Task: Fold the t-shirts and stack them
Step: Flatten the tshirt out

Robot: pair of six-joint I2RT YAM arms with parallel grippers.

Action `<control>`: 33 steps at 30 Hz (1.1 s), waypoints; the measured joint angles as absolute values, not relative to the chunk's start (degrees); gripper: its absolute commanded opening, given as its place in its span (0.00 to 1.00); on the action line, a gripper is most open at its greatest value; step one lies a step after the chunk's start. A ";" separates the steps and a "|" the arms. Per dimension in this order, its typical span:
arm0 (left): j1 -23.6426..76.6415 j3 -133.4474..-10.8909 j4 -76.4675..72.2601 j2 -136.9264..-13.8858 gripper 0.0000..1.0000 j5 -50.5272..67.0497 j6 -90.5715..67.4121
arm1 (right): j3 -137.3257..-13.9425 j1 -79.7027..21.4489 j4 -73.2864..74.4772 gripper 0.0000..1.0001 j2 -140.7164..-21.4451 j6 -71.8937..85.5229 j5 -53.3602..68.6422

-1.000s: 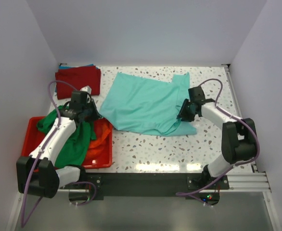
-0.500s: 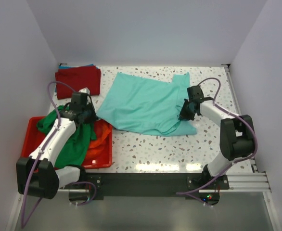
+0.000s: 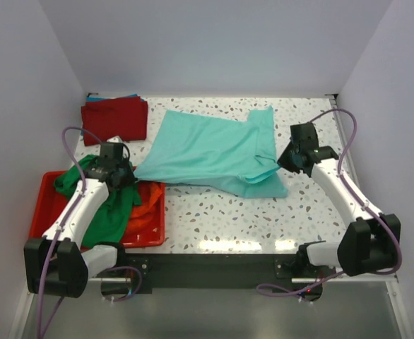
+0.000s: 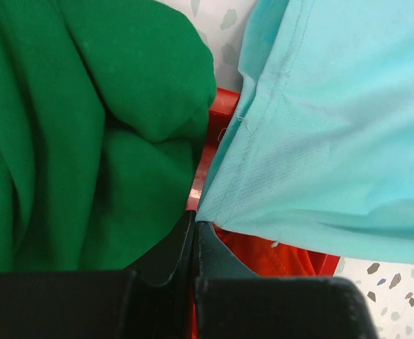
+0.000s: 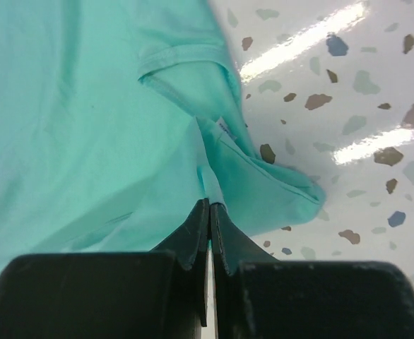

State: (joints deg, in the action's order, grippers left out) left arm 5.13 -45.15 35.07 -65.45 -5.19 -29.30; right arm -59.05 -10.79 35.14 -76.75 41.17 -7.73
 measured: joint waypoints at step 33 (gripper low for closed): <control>4.62 -41.34 30.92 -65.34 0.00 6.72 -29.32 | -46.19 -10.46 29.41 0.39 -76.77 31.66 -0.47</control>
